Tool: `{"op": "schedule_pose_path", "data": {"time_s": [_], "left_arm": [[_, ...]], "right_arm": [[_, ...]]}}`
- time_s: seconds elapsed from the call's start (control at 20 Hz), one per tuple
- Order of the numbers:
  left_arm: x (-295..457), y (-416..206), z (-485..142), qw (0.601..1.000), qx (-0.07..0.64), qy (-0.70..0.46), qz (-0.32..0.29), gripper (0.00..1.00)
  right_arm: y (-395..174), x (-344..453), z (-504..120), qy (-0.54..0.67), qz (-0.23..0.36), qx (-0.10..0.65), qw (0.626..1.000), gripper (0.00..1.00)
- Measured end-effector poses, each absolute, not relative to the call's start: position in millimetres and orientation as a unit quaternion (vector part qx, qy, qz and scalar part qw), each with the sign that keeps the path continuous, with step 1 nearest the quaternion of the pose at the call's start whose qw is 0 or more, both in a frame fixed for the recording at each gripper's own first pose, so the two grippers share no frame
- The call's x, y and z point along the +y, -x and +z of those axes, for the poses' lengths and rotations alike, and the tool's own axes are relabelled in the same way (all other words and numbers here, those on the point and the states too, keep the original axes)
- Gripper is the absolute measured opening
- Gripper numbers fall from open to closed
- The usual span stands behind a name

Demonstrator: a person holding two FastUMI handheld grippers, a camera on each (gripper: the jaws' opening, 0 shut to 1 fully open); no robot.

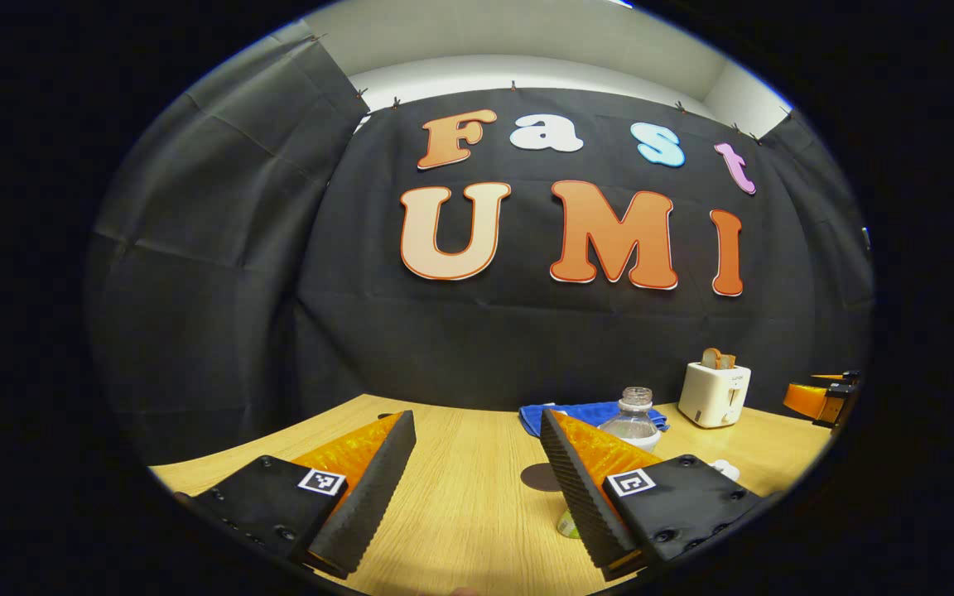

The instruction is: Open the teacup lid with one hand, grasp the water bottle and pour water into the teacup with the other hand; after pouring, place the water bottle on the coaster and then close the teacup lid.

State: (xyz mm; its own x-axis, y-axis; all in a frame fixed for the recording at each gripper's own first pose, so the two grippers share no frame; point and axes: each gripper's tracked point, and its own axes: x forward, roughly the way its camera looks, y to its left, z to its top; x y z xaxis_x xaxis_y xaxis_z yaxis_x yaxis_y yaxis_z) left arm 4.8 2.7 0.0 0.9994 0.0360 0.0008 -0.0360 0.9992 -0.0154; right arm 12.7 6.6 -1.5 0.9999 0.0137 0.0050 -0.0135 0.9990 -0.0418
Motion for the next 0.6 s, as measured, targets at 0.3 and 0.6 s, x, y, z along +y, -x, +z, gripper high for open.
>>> {"op": "schedule_pose_path", "data": {"time_s": [0.3,0.6], "left_arm": [[-1,-8,-4,1.000,0.005,0.001,0.017,0.98],[1,-10,-4,1.000,0.009,-0.008,0.021,1.00]], "right_arm": [[-28,29,-22,0.025,0.027,0.024,0.999,0.98],[-49,50,-54,0.055,0.042,0.073,0.995,0.98]]}}
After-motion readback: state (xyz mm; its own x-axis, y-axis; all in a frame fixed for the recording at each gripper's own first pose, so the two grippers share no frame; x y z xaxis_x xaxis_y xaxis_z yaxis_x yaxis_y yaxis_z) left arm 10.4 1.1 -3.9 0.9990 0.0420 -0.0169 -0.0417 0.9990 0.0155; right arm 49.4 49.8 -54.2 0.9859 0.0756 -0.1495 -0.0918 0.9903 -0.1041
